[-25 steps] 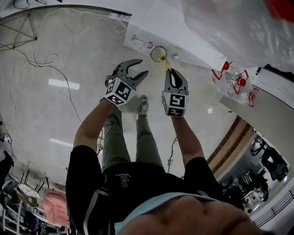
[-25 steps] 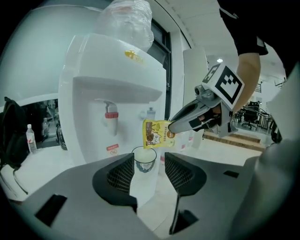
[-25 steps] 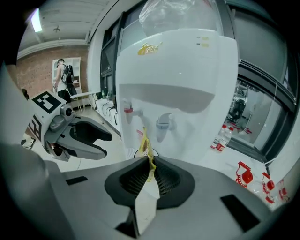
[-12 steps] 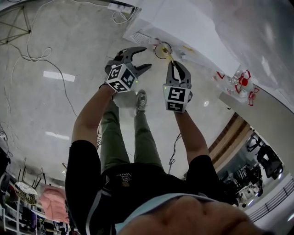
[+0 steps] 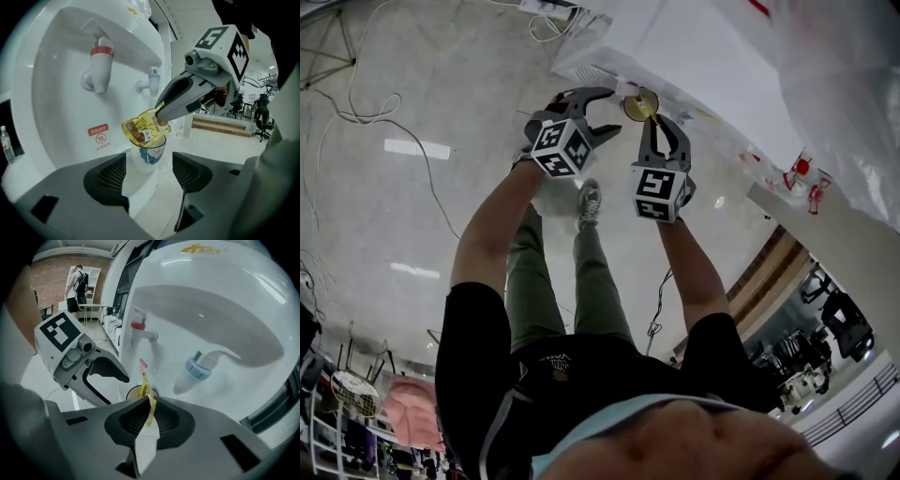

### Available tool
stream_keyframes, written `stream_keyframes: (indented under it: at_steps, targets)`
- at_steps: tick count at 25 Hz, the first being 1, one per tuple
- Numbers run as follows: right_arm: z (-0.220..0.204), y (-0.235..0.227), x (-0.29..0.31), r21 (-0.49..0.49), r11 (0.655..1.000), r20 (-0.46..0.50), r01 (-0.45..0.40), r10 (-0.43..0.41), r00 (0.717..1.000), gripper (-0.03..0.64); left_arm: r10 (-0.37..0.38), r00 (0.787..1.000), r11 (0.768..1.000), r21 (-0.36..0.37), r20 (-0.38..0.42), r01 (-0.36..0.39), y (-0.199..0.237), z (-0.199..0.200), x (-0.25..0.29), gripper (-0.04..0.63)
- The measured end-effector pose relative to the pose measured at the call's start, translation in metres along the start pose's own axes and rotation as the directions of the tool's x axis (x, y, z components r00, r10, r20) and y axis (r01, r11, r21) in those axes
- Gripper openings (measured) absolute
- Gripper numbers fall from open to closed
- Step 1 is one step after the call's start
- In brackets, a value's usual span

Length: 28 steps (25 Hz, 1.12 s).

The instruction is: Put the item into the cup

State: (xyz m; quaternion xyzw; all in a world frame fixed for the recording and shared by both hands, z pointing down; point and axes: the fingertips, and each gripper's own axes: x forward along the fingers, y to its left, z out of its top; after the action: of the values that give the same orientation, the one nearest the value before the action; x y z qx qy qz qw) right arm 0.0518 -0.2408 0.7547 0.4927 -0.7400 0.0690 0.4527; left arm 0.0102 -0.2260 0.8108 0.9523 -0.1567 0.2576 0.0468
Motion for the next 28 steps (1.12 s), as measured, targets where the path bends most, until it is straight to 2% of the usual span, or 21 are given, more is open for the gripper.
stream_keyframes:
  at_steps: [13, 28]
  targets:
    - [-0.001, 0.007, 0.034, -0.068, 0.998, -0.010, -0.008, 0.007, 1.000, 0.061, -0.062, 0.998, 0.998, -0.009, 0.027, 0.062, -0.008, -0.003, 0.023, 0.310]
    - [-0.006, 0.008, 0.065, -0.058, 0.997, -0.060, -0.045, 0.042, 0.997, 0.061, -0.051, 0.998, 0.998, -0.039, 0.046, 0.053, -0.007, -0.005, 0.030, 0.311]
